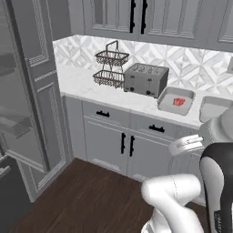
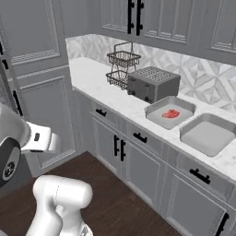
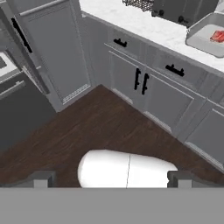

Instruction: Place one eggplant and one steak in each tupperware on the nearby counter, to pack two identical lunches.

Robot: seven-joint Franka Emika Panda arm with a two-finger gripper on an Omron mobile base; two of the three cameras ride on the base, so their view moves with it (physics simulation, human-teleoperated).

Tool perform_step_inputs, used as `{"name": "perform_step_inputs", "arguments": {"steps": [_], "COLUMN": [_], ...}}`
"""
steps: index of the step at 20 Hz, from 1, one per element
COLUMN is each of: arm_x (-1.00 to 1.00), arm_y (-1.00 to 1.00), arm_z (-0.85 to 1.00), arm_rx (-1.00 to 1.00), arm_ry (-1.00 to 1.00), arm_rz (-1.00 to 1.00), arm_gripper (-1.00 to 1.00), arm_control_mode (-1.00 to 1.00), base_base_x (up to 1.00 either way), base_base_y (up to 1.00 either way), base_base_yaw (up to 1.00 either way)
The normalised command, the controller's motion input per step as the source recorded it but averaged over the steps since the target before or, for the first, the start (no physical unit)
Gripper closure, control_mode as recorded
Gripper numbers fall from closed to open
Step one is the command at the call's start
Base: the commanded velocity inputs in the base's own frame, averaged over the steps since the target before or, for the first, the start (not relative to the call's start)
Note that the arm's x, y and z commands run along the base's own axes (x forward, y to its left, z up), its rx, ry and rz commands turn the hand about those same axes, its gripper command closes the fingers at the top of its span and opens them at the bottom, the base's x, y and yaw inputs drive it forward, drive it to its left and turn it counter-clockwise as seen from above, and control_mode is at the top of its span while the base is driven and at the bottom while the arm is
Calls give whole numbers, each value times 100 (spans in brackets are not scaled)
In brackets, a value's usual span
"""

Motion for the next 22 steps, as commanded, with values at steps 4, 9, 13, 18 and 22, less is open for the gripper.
{"name": "perform_step_inputs", "arguments": {"steps": [4, 9, 13, 18, 22], "arm_x": [0, 0, 0, 0, 0], "arm_y": [0, 0, 0, 0, 0], "arm_z": [0, 0, 0, 0, 0], "arm_rx": [0, 0, 0, 0, 0], "arm_ry": [0, 0, 0, 0, 0], "arm_rz": [0, 0, 0, 0, 0], "arm_gripper": [-100, -100, -100, -100, -100], "arm_control_mode": [100, 100, 100, 100, 100], "base_base_x": [23, 29, 28, 38, 64], "base_base_y": [100, 95, 91, 82, 31], "base_base_yaw": [47, 57, 58, 54, 45]}}
